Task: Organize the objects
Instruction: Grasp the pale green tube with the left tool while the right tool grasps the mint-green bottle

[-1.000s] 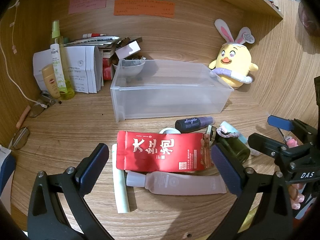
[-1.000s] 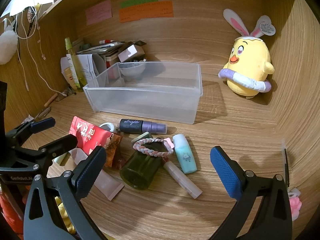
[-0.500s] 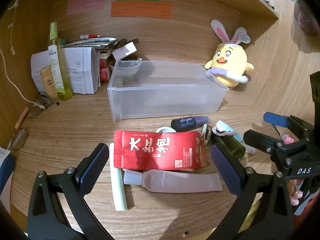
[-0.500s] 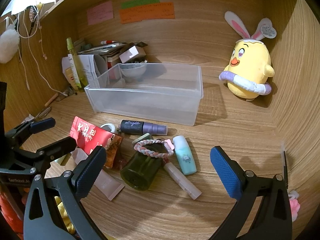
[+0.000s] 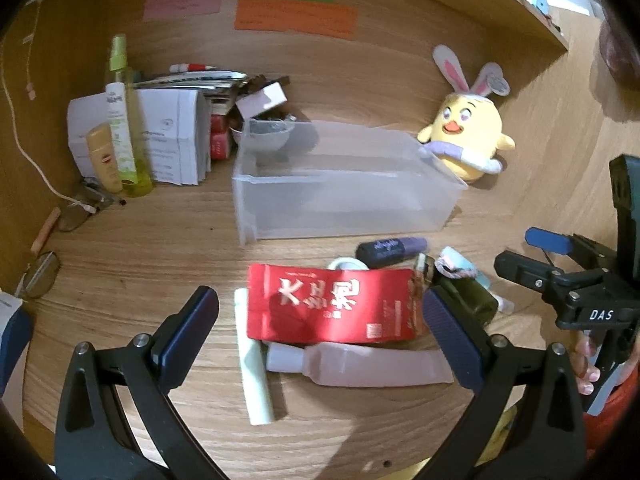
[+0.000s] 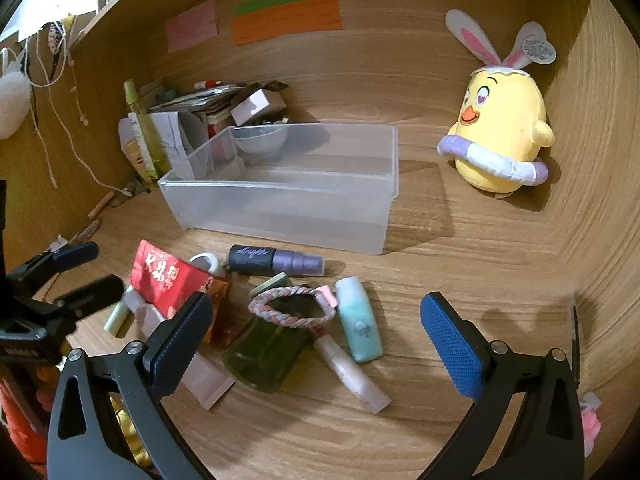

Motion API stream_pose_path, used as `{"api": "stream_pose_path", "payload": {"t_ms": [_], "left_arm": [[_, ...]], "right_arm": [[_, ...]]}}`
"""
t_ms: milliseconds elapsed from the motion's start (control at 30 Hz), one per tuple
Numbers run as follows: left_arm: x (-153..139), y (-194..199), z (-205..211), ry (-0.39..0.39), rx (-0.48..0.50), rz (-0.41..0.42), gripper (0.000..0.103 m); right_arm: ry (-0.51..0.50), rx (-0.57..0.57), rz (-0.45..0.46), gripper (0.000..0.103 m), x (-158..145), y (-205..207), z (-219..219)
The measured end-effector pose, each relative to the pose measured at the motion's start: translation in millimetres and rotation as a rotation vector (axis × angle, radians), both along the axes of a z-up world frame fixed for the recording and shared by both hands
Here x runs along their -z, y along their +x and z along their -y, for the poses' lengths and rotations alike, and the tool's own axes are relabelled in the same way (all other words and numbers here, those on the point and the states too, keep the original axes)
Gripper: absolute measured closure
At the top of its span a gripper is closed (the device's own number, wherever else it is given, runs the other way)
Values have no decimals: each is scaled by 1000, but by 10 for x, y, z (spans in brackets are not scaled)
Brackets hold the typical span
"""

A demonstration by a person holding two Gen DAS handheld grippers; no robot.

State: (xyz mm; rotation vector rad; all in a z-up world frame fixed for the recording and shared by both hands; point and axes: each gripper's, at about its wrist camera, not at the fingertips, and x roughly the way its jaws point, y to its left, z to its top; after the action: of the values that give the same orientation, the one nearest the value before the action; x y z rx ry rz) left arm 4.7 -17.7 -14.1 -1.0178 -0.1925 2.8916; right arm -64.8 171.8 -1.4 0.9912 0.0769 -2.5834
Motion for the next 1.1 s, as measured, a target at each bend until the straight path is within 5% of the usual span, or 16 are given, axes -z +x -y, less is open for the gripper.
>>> {"api": "stream_pose_path", "payload": {"t_ms": [233,367,700,1100], "left_arm": [[-9,40,273,-18,-79,1,0],[79,24,436,-17,-114,49,18],[418,79,497,-9,-109,174,20],[540,-30,531,-2,-128,223,50]], "right_arm": [[58,34,-23,0,7,-104,-61],[76,51,-14,1,47,-190,-121],[91,75,10,3,135,-253,-239],[91,62,66,16,270,-347,-316]]}}
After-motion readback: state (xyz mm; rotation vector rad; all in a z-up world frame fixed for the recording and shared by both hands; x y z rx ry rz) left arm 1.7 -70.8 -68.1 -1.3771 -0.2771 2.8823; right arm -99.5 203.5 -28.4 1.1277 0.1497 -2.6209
